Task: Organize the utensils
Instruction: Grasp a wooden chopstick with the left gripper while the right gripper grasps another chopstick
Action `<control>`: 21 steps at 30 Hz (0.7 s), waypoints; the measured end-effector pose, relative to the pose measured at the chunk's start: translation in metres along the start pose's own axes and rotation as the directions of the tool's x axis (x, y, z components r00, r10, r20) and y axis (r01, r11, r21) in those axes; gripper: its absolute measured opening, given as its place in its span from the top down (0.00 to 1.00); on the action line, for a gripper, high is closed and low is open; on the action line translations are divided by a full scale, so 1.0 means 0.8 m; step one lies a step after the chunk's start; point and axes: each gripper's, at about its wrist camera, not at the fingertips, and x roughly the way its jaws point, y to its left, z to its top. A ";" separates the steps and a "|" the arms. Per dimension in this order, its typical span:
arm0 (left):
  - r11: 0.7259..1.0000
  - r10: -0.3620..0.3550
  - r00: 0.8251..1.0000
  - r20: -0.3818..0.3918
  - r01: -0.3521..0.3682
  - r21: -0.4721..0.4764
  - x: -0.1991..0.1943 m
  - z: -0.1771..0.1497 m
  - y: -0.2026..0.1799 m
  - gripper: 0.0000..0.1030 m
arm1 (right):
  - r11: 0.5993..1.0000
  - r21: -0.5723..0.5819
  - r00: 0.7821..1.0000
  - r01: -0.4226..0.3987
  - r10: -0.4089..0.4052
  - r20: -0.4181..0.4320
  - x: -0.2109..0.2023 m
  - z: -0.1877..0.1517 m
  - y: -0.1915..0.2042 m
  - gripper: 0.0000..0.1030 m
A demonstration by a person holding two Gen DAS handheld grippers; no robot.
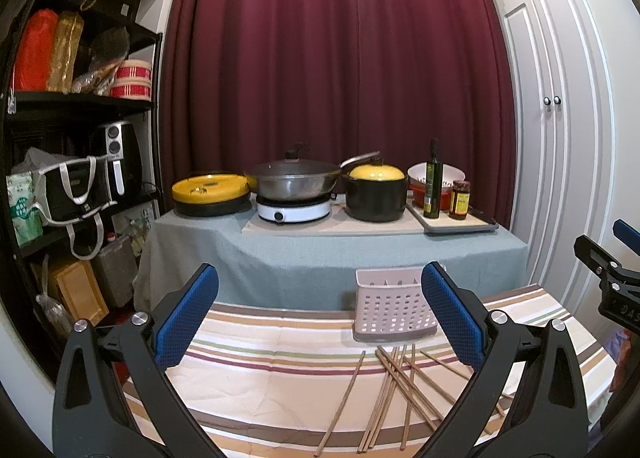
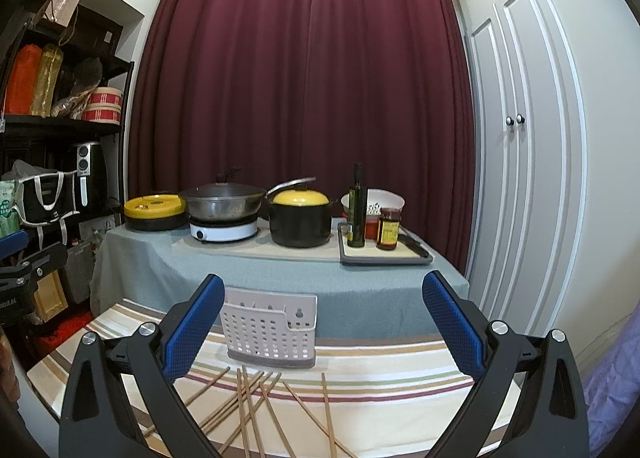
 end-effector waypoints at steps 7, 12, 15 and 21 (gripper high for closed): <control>1.000 -0.024 0.987 -0.156 0.021 -0.023 0.067 -0.054 0.002 0.04 | 0.999 0.000 0.995 -0.035 0.035 -0.092 0.033 -0.047 0.000 0.06; 1.000 -0.010 0.971 -0.240 0.003 -0.028 0.107 -0.110 0.014 0.04 | 1.000 -0.007 0.983 -0.022 0.020 -0.183 0.063 -0.110 -0.007 0.06; 1.000 0.003 0.963 -0.270 -0.007 -0.012 0.124 -0.143 0.016 0.04 | 0.999 0.018 0.975 -0.027 0.030 -0.221 0.074 -0.151 -0.014 0.06; 0.999 0.012 0.944 -0.331 0.001 0.040 0.149 -0.207 0.010 0.18 | 0.999 0.040 0.960 -0.022 0.032 -0.277 0.084 -0.210 -0.027 0.09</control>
